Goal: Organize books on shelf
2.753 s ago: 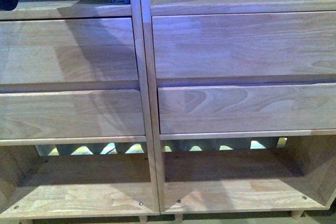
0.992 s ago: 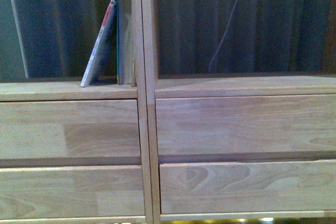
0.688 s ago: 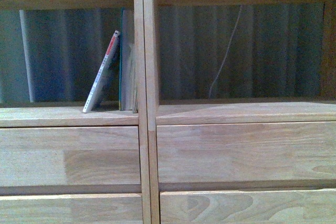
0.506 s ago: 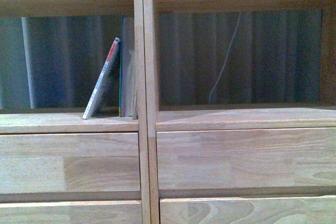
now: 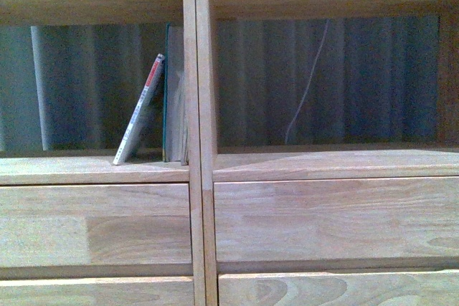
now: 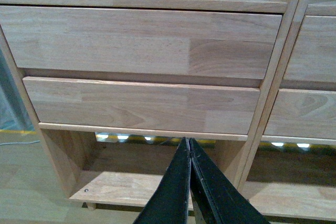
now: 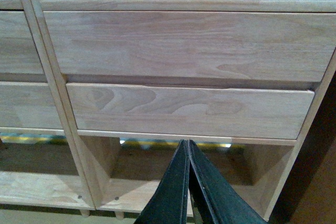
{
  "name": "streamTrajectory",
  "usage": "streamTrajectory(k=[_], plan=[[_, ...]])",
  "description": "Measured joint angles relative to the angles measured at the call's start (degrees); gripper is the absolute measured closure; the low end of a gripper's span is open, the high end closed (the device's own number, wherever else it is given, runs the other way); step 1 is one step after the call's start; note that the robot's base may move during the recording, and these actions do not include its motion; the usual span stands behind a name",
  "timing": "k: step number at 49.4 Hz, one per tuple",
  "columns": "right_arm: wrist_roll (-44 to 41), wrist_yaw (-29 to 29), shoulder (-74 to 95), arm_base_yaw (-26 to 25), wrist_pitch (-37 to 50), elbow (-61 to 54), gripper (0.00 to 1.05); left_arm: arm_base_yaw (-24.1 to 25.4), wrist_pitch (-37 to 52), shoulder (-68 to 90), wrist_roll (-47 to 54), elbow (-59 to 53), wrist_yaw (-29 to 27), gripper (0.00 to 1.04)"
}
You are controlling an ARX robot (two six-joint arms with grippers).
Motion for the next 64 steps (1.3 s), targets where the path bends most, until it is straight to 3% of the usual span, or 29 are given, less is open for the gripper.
streamTrajectory(k=[5, 11, 39, 49, 64], plan=[[0.0, 0.0, -1.5, 0.0, -1.5, 0.0, 1.02, 0.0, -1.8, -2.2, 0.0, -0.5, 0.0, 1.02], [0.0, 0.1, -9.3, 0.0, -10.9, 0.0, 1.02, 0.1, -8.4, -8.8, 0.0, -1.2, 0.0, 1.02], [0.0, 0.0, -11.3, 0.0, -11.6, 0.0, 1.02, 0.1, -8.6, -11.9, 0.0, -3.2, 0.0, 1.02], [-0.1, 0.0, -11.3, 0.0, -11.6, 0.0, 0.74, 0.1, -8.6, -11.9, 0.0, -3.2, 0.0, 0.71], [-0.1, 0.0, -11.3, 0.0, -11.6, 0.0, 0.2, 0.1, -8.6, -11.9, 0.0, -3.2, 0.0, 0.15]])
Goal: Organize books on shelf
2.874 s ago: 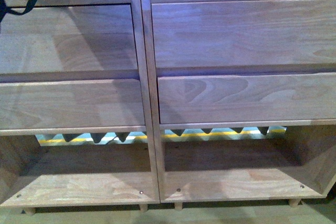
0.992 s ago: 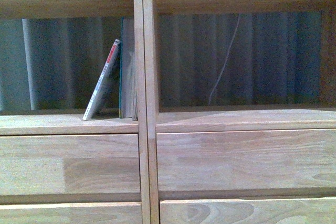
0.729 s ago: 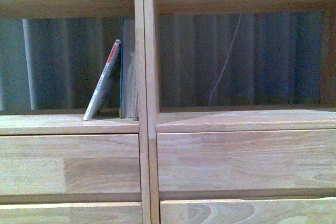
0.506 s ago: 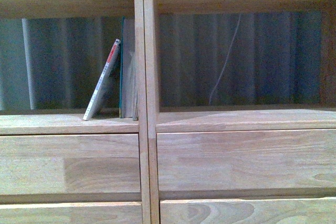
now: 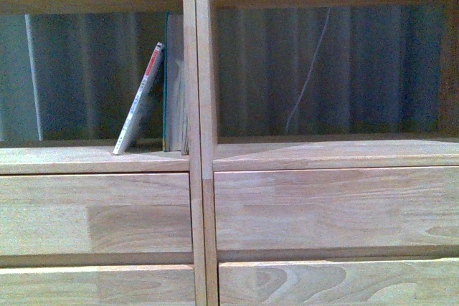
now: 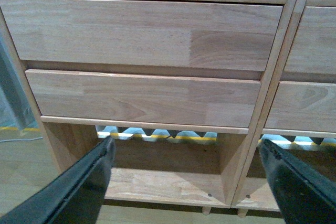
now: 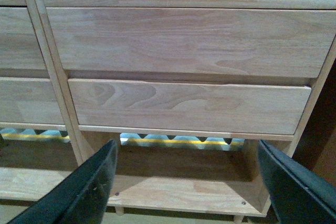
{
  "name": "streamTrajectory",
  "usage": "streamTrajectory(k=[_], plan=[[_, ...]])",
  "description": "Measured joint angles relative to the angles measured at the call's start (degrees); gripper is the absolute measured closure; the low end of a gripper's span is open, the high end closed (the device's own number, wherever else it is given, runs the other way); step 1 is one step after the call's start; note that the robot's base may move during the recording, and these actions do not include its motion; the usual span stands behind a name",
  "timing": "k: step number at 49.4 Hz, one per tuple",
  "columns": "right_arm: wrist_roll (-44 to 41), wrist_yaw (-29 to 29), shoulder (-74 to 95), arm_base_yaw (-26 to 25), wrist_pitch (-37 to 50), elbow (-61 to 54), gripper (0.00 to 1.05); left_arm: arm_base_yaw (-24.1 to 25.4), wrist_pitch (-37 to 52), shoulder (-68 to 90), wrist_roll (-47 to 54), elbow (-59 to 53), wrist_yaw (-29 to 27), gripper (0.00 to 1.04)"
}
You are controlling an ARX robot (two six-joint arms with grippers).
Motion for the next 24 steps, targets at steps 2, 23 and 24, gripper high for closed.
streamTrajectory(k=[2, 23, 24], plan=[[0.0, 0.0, 0.0, 0.0, 0.0, 0.0, 0.15, 0.0, 0.0, 0.0, 0.0, 0.0, 0.0, 0.09], [0.0, 0.0, 0.0, 0.0, 0.0, 0.0, 0.07, 0.0, 0.0, 0.0, 0.1, 0.0, 0.0, 0.07], [0.0, 0.0, 0.0, 0.0, 0.0, 0.0, 0.07, 0.0, 0.0, 0.0, 0.1, 0.0, 0.0, 0.07]])
